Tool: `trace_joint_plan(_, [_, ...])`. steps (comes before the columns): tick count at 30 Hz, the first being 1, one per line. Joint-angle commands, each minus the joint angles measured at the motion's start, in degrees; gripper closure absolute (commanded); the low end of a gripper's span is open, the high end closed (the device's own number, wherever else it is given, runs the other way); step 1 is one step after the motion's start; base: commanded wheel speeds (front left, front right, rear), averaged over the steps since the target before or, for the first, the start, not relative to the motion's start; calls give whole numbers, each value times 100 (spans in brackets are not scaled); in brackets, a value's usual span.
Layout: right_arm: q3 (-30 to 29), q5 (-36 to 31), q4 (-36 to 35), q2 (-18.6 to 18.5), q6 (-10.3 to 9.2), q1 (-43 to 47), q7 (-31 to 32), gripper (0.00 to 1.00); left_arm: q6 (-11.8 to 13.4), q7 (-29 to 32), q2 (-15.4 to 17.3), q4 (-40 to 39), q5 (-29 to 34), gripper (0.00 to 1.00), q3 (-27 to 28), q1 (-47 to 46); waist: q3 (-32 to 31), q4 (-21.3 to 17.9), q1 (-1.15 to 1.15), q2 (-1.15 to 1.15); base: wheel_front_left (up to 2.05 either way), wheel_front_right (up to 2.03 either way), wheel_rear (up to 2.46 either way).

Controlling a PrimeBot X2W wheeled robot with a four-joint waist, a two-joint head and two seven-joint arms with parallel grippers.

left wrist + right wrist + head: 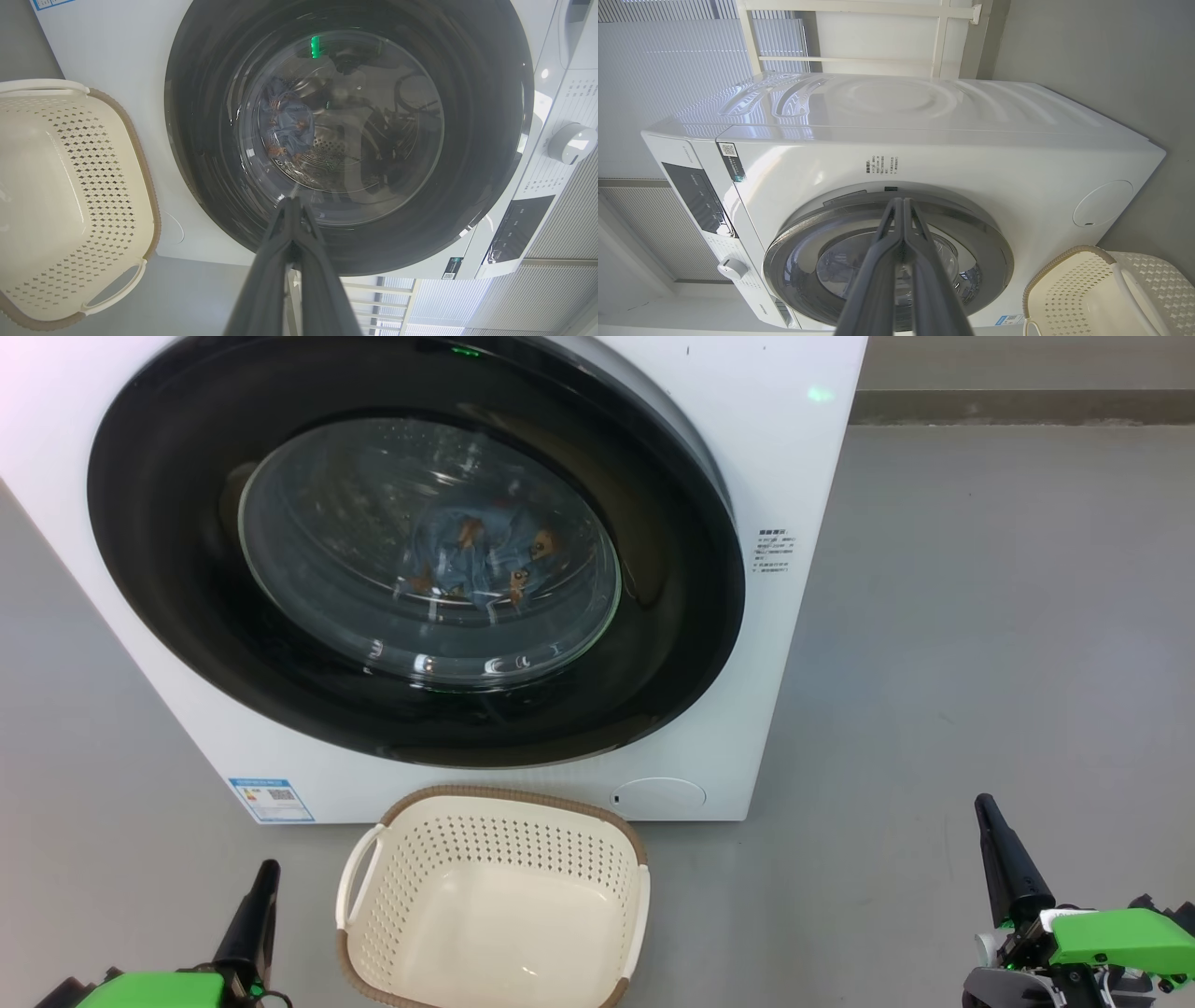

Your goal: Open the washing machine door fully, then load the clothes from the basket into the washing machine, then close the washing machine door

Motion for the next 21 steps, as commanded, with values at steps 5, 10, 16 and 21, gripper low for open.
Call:
trace_joint_plan(5, [135, 57, -175, -20, 9, -48, 49, 100, -16, 22, 55, -110, -23, 100, 204, -238, 0, 0, 0, 0, 0, 0, 0])
trace_joint_plan(10, [135, 57, -175, -20, 9, -48, 49, 100, -16, 24, 53, -110, -21, 100, 206, -238, 0, 0, 0, 0, 0, 0, 0])
trace_joint_plan(16, [135, 57, -175, -20, 9, -48, 49, 100, -16, 26, 52, -110, -19, 100, 209, -238, 0, 0, 0, 0, 0, 0, 0])
trace_joint_plan(21, [134, 57, -175, -20, 9, -48, 49, 100, -17, 28, 50, -110, -17, 100, 211, -239, 0, 0, 0, 0, 0, 0, 0])
